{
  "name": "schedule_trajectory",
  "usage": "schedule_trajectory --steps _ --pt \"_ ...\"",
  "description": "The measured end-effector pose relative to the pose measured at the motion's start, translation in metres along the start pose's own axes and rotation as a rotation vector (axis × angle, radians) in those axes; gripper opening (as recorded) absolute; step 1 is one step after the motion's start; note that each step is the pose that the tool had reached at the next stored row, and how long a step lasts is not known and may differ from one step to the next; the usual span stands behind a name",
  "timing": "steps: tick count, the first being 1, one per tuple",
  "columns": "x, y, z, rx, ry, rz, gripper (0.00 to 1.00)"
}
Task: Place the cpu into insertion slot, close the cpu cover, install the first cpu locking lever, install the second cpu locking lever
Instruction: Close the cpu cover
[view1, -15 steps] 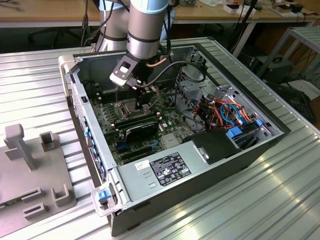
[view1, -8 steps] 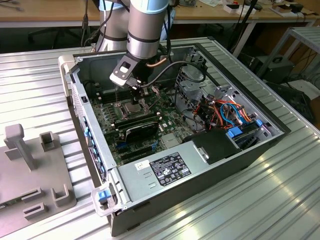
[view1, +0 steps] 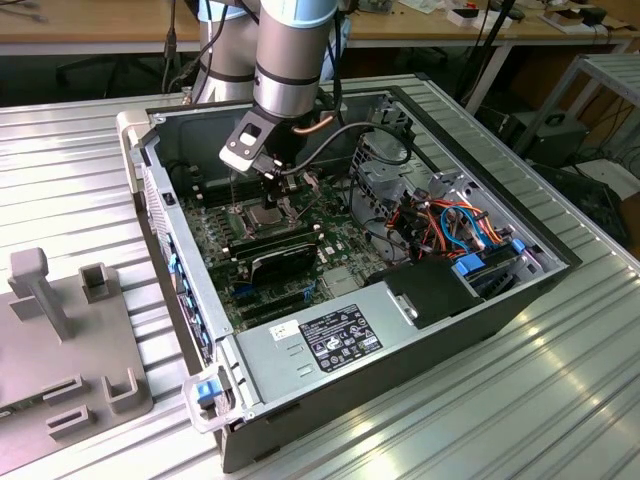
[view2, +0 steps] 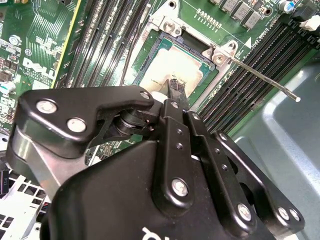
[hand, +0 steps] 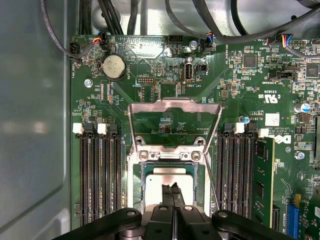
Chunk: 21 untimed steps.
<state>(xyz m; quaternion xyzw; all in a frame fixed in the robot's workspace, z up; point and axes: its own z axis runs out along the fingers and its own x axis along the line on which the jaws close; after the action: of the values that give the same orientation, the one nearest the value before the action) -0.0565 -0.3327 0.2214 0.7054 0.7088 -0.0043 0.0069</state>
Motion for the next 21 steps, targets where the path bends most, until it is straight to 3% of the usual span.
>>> schedule_trajectory --steps 8,11,13,21 --pt "0.0000 0.0000 0.0000 0.0000 0.0000 0.000 0.11" --pt "-0.0001 0.0000 -0.0033 0.0000 -0.0001 0.000 0.11" --pt "-0.0002 0.0000 -0.0130 0.0000 -0.0001 0.000 0.11" --pt "-0.0003 0.0001 -0.0302 -0.0005 0.0001 0.000 0.11"
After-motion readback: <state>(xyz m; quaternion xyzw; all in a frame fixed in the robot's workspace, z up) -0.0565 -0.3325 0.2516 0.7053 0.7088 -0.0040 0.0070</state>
